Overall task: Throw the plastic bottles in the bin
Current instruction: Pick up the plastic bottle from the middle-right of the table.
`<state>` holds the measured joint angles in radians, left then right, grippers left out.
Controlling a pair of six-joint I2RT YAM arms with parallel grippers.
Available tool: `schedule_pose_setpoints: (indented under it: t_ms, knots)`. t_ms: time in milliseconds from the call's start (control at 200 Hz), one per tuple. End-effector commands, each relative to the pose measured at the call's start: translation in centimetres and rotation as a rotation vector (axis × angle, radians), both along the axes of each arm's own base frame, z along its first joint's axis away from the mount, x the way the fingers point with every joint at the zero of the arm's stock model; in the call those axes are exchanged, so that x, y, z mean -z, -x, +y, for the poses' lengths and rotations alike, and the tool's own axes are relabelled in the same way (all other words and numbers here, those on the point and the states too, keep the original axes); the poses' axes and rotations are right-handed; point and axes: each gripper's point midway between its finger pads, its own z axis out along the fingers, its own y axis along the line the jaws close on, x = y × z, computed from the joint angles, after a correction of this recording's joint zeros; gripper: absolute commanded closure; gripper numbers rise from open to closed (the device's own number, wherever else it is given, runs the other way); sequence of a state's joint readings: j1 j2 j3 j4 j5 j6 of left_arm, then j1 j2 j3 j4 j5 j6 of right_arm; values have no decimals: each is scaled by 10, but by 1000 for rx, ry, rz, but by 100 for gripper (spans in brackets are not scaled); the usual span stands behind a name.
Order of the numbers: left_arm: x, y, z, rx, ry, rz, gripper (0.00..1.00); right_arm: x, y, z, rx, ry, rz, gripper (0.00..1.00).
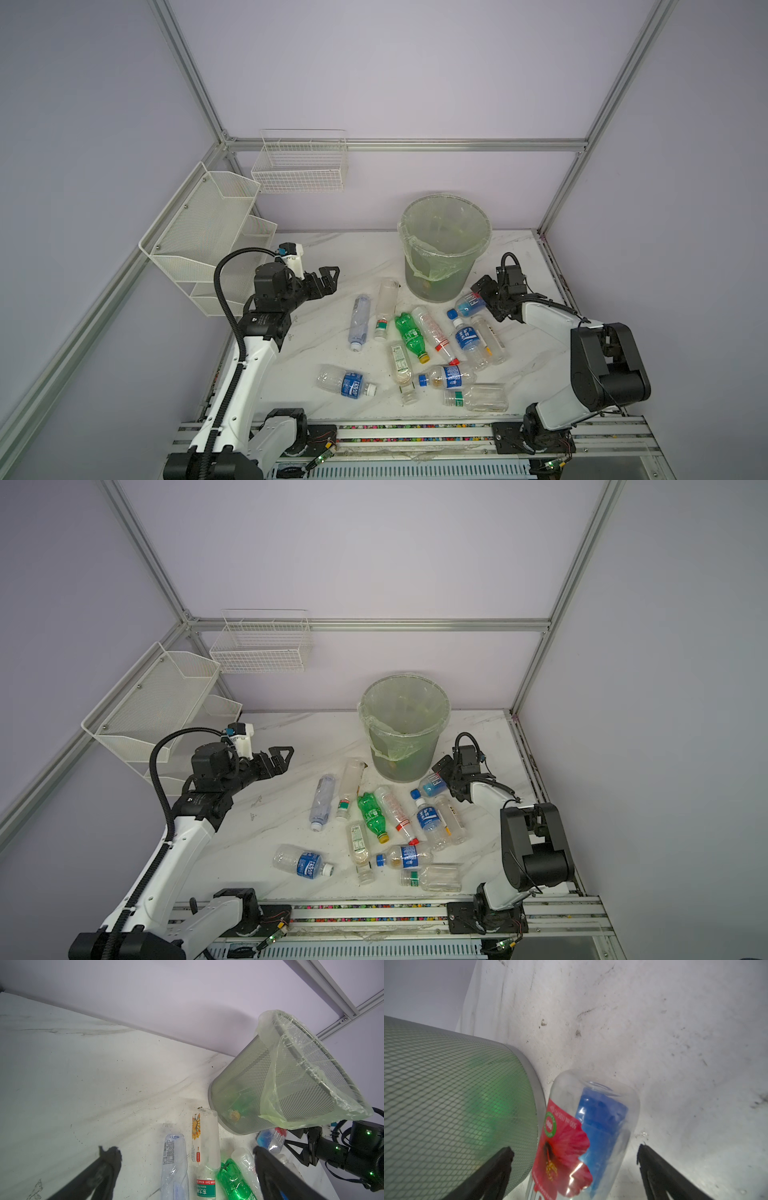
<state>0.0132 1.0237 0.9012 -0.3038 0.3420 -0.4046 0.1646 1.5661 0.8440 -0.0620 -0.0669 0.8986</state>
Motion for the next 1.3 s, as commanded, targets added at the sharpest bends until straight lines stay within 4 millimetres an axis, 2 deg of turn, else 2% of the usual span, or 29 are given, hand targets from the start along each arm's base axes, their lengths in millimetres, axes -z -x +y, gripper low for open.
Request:
schedule_pose_setpoints:
  t_ms: [0,205,355,450,640,825,1130,1295]
  knots:
    - [1,0,0,11,5,-12,0,5,-4,2,31,-12,6,3]
    - [1,2,2,2,-2,-16,0,20,-4,3,44,-2,37,2]
    - [3,1,4,-6,-7,-9,0,28,-7,6,35,-14,39,10]
    - [4,1,3,-4,-7,-7,0,35,-7,7,35,-15,53,22]
    - [3,2,4,-9,-9,-11,0,35,-4,4,42,-7,51,26]
    - [4,2,3,-5,-6,-9,0,14,-5,3,46,-10,10,29]
    - [5,2,3,-5,-6,-6,0,-39,-11,0,92,-56,-110,29]
    - [5,3,2,0,-1,-4,0,-63,-8,-7,110,-58,-152,30]
